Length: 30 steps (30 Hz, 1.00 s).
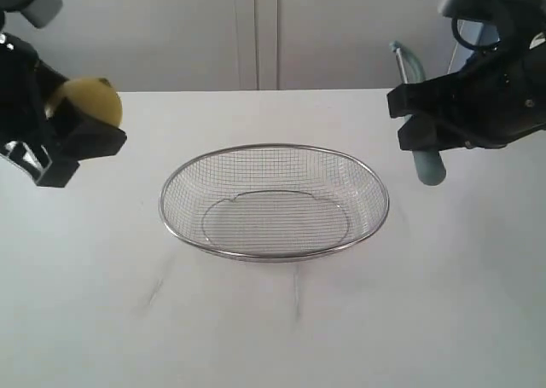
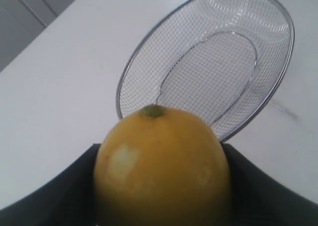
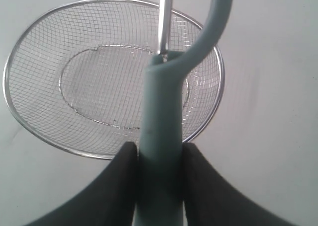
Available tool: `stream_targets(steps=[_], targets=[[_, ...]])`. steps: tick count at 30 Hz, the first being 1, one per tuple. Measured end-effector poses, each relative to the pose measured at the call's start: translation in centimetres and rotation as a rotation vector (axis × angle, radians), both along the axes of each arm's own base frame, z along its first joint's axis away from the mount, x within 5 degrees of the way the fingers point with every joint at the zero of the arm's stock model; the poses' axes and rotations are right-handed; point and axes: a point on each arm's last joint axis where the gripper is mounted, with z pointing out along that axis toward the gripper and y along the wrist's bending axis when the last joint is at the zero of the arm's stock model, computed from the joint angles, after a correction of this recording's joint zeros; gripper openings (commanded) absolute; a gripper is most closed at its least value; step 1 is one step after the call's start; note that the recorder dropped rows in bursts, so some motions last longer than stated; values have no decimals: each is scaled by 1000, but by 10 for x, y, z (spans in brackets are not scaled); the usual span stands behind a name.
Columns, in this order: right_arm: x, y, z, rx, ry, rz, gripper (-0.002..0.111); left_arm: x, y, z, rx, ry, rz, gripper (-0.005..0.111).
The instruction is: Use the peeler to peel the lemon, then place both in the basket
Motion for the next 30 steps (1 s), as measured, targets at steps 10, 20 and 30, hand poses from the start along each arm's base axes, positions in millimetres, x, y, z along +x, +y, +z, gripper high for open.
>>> stream_targets(steps=[10,20,30], targets=[[15,12,-40,-9,132,123,0,-27,10,23,-71,-72,-8,1],[-4,58,-34,85,80,438,0,-28,10,23,-75,-68,-9,1],[-7,71,-43,94,116,493,0,-24,5,20,-118,-21,-15,1]])
